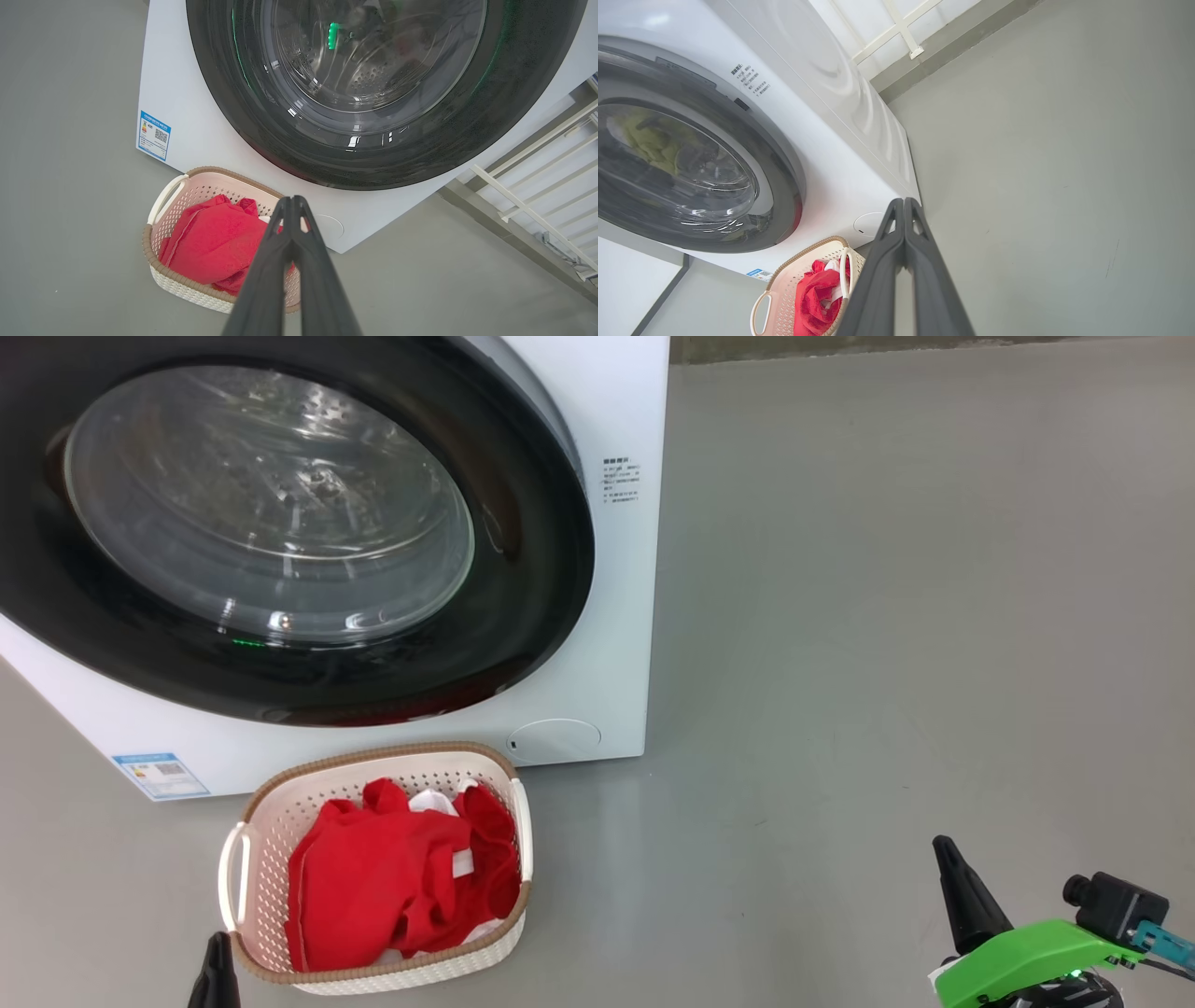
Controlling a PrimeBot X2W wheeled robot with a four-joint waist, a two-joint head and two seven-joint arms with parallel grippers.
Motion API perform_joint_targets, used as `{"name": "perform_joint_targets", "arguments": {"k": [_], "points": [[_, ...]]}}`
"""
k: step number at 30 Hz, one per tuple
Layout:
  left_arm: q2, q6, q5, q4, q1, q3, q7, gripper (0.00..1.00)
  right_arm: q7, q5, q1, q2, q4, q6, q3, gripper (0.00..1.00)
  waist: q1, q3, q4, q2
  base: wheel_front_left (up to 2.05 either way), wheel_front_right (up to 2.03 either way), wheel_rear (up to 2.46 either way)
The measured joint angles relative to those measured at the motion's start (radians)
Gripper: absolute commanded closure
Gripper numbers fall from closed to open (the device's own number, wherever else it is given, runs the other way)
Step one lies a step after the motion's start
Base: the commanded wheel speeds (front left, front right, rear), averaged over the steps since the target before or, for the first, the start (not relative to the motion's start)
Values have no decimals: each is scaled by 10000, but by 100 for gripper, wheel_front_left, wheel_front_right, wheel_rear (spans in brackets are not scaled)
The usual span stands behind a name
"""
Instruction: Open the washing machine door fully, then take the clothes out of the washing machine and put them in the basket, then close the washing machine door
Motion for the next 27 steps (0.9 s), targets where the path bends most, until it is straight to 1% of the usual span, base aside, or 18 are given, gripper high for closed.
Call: {"name": "perform_joint_targets", "arguments": {"k": [4, 27], "points": [[0, 0, -290, 2, -24, 0, 71, 100, 111, 326, 0, 8, -46, 0, -65, 100, 0, -16, 17, 0, 0, 0, 0], [2, 0, -2798, 2, -263, 6, 734, 100, 792, 2694, 2, 207, -485, -6, -420, 100, 0, -140, 151, 0, 0, 0, 0]]}}
